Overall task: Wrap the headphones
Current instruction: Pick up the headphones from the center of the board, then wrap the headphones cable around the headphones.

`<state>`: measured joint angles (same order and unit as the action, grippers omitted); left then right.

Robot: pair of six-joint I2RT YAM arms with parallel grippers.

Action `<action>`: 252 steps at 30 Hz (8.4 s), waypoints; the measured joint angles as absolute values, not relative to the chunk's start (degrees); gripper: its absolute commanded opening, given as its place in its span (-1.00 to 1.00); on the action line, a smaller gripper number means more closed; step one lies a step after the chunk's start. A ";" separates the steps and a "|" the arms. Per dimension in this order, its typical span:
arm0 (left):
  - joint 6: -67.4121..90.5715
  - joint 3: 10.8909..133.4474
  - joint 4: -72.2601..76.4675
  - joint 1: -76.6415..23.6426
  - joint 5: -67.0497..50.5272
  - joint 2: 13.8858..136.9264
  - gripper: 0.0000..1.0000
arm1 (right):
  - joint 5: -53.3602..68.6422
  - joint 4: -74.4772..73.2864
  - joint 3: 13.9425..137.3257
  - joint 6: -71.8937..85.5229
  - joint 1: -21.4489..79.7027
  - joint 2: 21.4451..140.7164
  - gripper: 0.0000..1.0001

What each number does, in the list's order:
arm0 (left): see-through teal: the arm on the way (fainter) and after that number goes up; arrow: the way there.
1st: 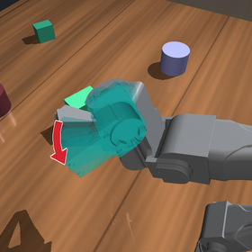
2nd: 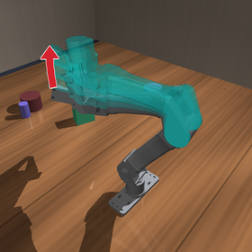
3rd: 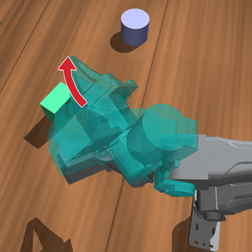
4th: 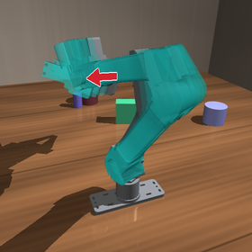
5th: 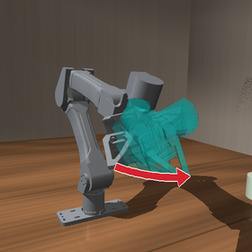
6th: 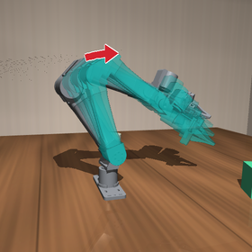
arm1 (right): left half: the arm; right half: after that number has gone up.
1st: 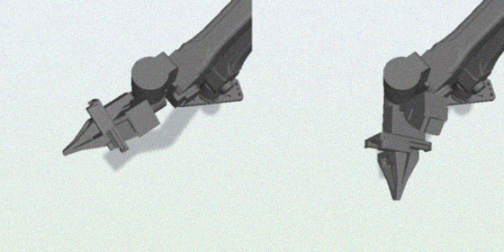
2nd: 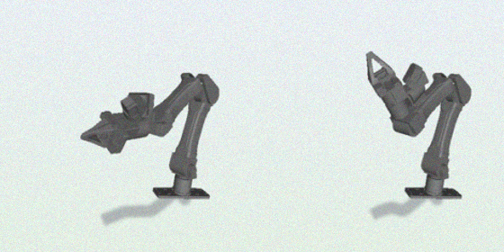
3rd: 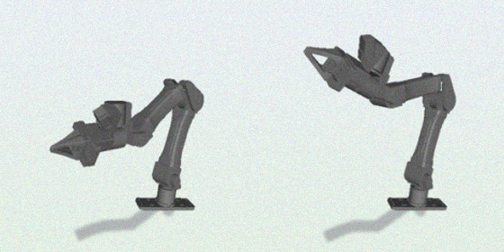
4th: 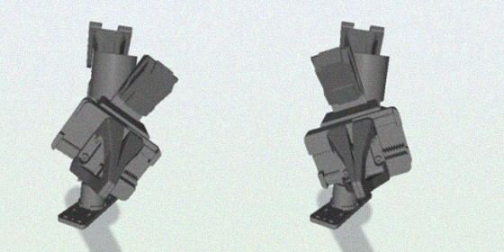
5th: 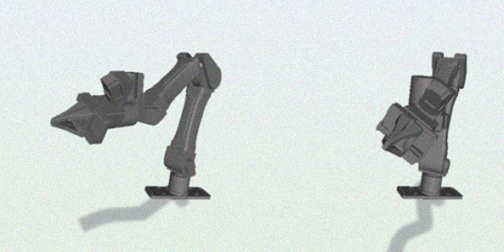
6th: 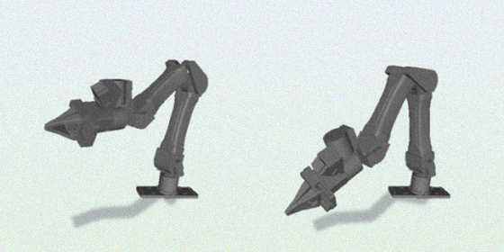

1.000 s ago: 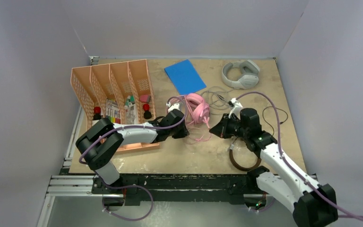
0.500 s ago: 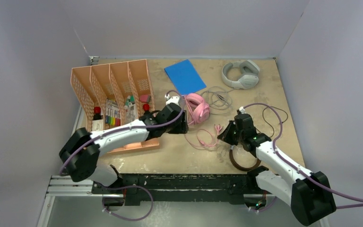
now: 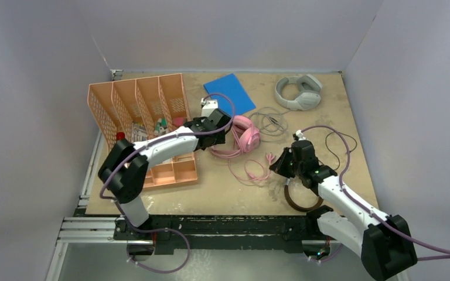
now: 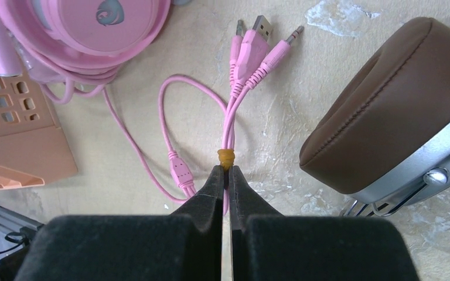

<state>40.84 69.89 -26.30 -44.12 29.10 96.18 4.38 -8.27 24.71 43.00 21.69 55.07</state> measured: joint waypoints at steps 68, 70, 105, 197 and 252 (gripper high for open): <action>15.25 81.56 -13.02 -37.26 64.10 75.88 -1.00 | 31.70 -10.24 43.00 27.35 21.80 28.71 -1.00; 14.50 83.29 -11.64 -37.26 64.84 75.94 -1.00 | 37.23 -9.28 47.11 27.35 21.80 32.75 -1.00; 20.45 74.15 5.02 -38.63 50.02 96.82 -1.00 | 37.74 -5.28 98.45 32.03 21.87 53.78 -1.00; 16.53 84.36 5.85 -40.16 63.77 79.24 -1.00 | 17.37 17.80 36.86 20.05 52.12 59.55 -1.00; 20.43 70.89 -39.68 -43.53 21.28 57.45 -1.00 | 16.91 -9.34 73.65 -10.33 31.14 81.34 0.10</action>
